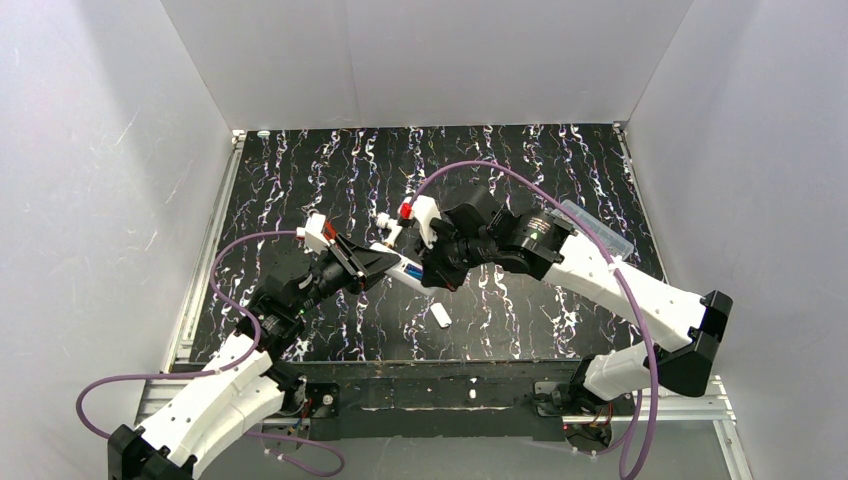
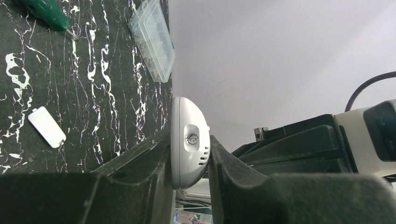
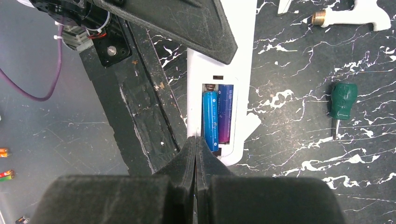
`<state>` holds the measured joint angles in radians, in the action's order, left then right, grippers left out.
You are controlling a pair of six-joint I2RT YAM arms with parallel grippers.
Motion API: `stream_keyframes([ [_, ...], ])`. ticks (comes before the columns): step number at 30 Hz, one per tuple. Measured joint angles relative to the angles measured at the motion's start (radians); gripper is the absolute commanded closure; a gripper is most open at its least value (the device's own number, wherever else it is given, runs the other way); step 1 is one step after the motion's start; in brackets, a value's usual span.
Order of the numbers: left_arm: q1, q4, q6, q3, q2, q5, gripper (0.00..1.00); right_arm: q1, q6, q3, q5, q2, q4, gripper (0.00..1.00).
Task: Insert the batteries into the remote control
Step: Load the battery into the remote control.
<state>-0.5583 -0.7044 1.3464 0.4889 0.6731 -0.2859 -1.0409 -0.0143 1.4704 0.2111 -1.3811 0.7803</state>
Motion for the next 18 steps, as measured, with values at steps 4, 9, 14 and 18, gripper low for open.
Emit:
stream_keyframes([
  [4, 0.000, -0.001, 0.000, 0.000, 0.005, -0.004, 1.00, 0.000, 0.000, 0.000, 0.001, -0.001, 0.000, 0.99],
  [9, 0.000, -0.003, 0.000, 0.000, 0.005, -0.008, 1.00, 0.000, 0.000, 0.003, 0.002, -0.002, 0.000, 0.99],
  [14, 0.000, -0.013, 0.001, 0.000, 0.005, -0.011, 1.00, 0.000, 0.012, 0.018, 0.004, -0.008, -0.005, 0.99],
  [18, 0.000, -0.019, 0.001, 0.000, 0.005, -0.014, 1.00, 0.000, 0.019, 0.041, 0.013, -0.025, -0.007, 0.99],
])
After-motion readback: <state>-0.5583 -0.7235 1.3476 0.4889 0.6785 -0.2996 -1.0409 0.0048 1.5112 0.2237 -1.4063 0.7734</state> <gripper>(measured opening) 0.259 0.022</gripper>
